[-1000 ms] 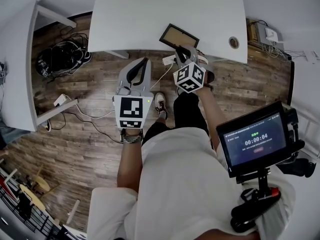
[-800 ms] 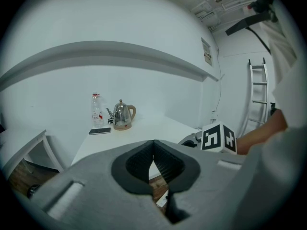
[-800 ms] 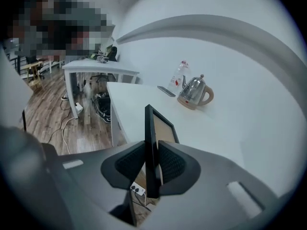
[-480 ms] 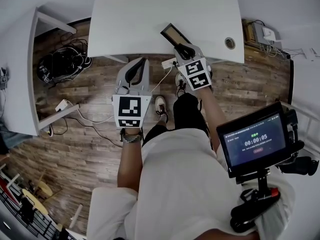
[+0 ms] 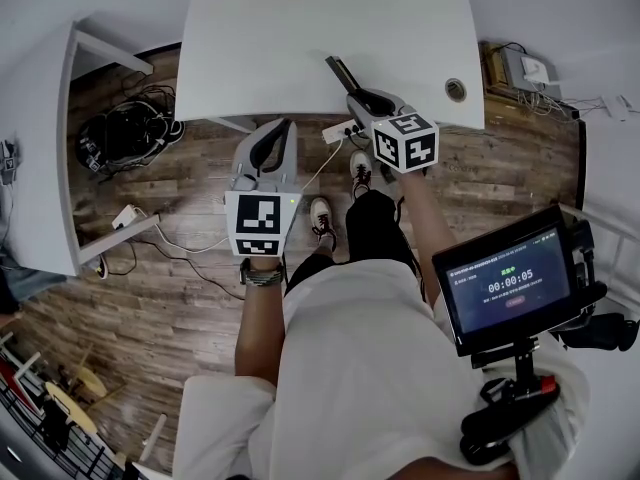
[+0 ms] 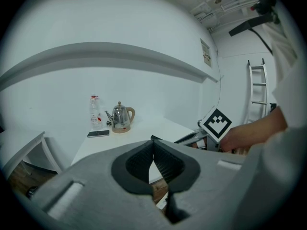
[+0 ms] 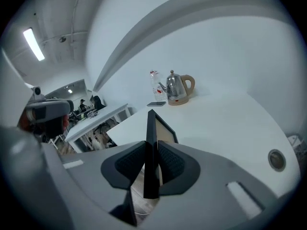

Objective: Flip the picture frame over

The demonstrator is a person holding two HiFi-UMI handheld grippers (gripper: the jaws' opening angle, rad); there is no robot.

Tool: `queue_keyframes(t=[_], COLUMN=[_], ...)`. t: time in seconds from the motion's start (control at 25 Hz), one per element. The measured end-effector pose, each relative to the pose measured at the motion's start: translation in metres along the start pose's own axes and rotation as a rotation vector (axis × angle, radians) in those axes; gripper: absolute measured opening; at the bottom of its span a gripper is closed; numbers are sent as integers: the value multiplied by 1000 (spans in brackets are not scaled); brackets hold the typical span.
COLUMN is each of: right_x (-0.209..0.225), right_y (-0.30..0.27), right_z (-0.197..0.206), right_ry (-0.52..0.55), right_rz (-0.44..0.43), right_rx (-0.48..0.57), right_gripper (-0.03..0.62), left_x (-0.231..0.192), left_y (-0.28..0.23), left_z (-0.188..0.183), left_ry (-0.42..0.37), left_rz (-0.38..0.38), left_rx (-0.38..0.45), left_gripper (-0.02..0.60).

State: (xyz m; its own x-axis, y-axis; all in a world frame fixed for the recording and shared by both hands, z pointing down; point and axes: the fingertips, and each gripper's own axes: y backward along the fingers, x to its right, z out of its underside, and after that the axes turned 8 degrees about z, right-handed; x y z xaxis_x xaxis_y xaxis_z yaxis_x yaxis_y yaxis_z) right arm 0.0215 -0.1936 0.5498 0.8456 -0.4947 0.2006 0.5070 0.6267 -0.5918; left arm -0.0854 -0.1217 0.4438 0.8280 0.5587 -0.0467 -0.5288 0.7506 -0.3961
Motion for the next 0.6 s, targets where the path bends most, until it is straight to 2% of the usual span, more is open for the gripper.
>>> queue_keyframes(t=[0.24,0.6], right_x=[3,19], right_y=[2,5], right_z=[-1,-5], right_ry=[-238,-403], right_rz=[-77,-111], right_rx=[-4,48], right_gripper=[80,80], left_x=[1,5], left_y=[-2,-10], left_z=[-1,-3], left_ry=[8,1], left_rz=[5,31], left_rx=[0,1], left_gripper=[5,3])
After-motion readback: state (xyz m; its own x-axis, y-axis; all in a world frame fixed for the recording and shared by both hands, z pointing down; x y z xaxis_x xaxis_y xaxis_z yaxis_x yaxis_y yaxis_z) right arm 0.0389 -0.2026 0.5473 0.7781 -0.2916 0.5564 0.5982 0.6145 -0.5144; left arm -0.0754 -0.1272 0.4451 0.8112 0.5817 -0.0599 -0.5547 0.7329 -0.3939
